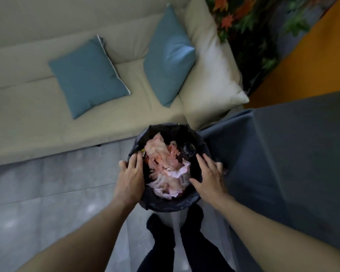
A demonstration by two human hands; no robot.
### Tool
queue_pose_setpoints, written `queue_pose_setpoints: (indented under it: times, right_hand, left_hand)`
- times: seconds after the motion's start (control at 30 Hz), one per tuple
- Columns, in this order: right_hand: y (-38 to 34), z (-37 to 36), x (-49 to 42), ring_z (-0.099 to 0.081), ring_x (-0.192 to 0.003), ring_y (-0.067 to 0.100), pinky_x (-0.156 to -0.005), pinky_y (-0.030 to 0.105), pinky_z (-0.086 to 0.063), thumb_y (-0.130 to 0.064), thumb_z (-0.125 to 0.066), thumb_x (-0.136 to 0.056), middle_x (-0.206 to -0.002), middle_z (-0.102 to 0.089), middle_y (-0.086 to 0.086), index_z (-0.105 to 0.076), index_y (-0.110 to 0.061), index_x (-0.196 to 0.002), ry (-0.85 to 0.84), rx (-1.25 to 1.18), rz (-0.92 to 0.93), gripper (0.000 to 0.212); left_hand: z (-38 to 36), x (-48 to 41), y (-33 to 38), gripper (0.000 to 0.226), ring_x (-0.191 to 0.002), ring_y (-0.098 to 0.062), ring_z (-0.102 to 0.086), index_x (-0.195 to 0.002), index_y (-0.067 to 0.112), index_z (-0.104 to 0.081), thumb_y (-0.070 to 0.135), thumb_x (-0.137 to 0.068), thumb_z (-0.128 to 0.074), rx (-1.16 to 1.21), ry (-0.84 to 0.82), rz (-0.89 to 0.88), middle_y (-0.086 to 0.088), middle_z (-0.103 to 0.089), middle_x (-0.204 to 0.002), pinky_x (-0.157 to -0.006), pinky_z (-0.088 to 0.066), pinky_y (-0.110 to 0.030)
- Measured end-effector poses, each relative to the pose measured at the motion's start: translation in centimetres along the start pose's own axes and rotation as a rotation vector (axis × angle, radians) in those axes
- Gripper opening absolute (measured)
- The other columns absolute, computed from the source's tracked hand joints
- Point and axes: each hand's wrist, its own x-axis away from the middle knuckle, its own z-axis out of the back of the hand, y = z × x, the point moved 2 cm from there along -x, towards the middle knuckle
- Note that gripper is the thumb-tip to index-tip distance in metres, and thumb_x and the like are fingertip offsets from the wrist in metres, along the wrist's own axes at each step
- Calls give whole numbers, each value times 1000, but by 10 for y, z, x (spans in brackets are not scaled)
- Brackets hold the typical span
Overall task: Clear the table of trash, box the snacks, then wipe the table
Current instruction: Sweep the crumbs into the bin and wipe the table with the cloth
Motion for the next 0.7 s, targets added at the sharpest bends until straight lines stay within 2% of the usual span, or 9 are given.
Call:
queue_pose_setpoints:
  times: [0.1, 0.23, 0.37, 0.53, 0.7]
  right_hand:
    - [-6, 24, 29, -28, -132, 26, -114, 41, -30, -39, -70, -86, -162, -21, -3, -20, -29, -156, 29, 20, 6, 87]
    - [-6, 44, 73, -27, -134, 25, -112, 36, -35, -27, -70, -88, -162, -20, -4, -20, -28, -156, 74, 14, -15, 85]
    - [-1, 52, 116, -24, -136, 23, -112, 34, -35, -20, -67, -91, -163, -15, -6, -17, -28, -157, 109, -14, -73, 83]
    - [10, 43, 177, -23, -134, 21, -109, 31, -38, -16, -64, -92, -164, -13, -7, -15, -28, -157, 175, -78, -185, 82]
    - [24, 23, 237, -20, -137, 20, -109, 30, -38, -16, -63, -93, -163, -14, -9, -16, -27, -157, 246, -154, -342, 80]
  left_hand:
    - [33, 21, 11, 72, -95, -36, -38, -145, -3, -38, -6, -78, -65, -8, 49, -31, -20, -47, -136, -80, -51, -48]
    - [61, 46, 23, 73, -96, -37, -39, -142, -4, -41, -8, -74, -67, -40, 95, -103, -22, -46, -135, -84, -51, -49]
    - [74, 67, 36, 72, -106, -38, -38, -150, 0, -33, -5, -83, -58, 4, 54, -168, -16, -36, -144, -92, -50, -46]
    - [71, 90, 47, 77, -97, -37, -40, -143, -2, -41, -8, -71, -68, -13, 43, -341, -17, -42, -136, -80, -56, -44]
    - [67, 111, 65, 87, -83, -28, -34, -128, -5, -52, -3, -48, -85, -84, 98, -592, -17, -51, -117, -63, -56, -37]
